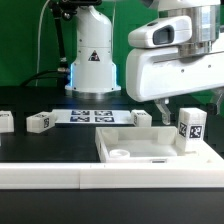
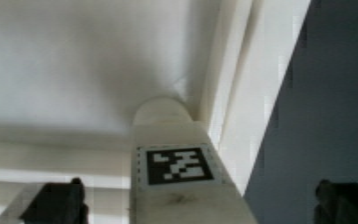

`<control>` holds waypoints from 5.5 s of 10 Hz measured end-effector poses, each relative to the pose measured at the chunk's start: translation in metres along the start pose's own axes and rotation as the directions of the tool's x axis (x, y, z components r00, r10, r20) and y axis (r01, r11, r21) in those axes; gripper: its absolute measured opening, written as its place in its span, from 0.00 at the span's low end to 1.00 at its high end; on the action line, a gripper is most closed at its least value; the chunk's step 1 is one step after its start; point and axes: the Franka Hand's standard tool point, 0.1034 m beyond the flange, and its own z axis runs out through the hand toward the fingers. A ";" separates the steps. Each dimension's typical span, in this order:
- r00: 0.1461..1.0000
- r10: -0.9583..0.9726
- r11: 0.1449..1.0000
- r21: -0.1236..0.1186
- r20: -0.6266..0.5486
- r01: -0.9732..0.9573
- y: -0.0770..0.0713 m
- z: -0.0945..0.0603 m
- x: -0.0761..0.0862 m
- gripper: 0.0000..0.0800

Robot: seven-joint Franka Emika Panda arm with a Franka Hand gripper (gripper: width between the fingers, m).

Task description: Assemble one leg

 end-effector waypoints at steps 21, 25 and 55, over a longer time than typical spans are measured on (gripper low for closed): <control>0.562 0.822 0.568 0.070 -0.092 -0.820 0.003 -0.001 -0.001 0.38; 0.454 0.889 0.458 0.096 -0.060 -0.884 0.002 -0.001 0.000 0.40; 0.737 0.669 0.739 -0.021 -0.096 -0.674 0.008 0.011 0.009 0.37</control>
Offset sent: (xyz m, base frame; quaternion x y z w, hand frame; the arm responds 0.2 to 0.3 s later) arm 0.0055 -0.0041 -0.0010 -0.0011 -0.0116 -0.0317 0.9994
